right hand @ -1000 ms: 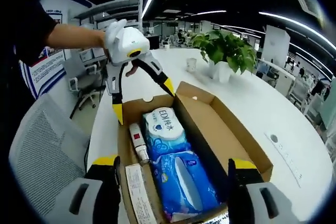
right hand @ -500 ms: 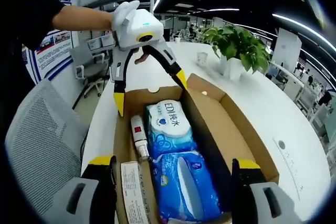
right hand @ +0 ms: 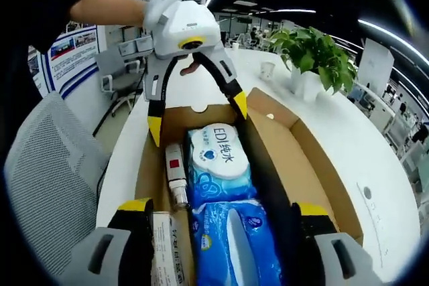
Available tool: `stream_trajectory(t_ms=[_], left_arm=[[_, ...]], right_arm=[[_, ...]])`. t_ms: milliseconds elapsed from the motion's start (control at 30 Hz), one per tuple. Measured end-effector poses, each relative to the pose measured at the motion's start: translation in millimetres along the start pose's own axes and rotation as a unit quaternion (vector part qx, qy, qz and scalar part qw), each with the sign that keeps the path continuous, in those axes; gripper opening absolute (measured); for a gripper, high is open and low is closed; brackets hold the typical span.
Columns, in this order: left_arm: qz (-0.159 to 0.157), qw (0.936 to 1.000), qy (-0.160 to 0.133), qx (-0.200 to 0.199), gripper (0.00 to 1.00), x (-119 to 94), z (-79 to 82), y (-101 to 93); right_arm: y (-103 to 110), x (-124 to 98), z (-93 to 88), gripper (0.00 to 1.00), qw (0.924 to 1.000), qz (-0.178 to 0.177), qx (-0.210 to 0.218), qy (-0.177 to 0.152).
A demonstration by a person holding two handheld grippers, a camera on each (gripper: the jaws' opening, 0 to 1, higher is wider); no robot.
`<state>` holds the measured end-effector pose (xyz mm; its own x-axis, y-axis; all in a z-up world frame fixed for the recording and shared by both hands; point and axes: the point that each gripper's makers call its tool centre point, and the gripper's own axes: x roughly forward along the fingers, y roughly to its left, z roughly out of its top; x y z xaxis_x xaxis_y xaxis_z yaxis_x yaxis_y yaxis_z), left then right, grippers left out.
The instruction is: Operate the shoe box by opening the lid, removing the specified soft item, and placing it in the target area until the item is outside and the box remains undamaged.
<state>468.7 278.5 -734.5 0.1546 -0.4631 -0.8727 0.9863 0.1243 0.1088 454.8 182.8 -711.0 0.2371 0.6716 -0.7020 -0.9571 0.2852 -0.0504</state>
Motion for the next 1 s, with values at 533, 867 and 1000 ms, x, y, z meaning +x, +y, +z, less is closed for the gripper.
stream_trajectory(t_ms=[533, 867, 1000], left_arm=[[-0.005, 0.9998, 0.009, 0.018, 0.66, 14, 0.8, 11.7], [-0.017, 0.999, 0.024, 0.035, 0.6, 26, -4.6, 12.7], [-0.021, 0.9987, 0.025, 0.039, 0.58, 30, -5.2, 11.4]], right_arm=[[2, 23, 6.0, 0.67, 0.9996, 0.016, -0.02, 0.008], [0, 37, 4.1, 0.62, 0.9993, 0.018, -0.025, 0.019], [1, 45, 5.9, 0.6, 0.9993, 0.019, -0.024, 0.02]])
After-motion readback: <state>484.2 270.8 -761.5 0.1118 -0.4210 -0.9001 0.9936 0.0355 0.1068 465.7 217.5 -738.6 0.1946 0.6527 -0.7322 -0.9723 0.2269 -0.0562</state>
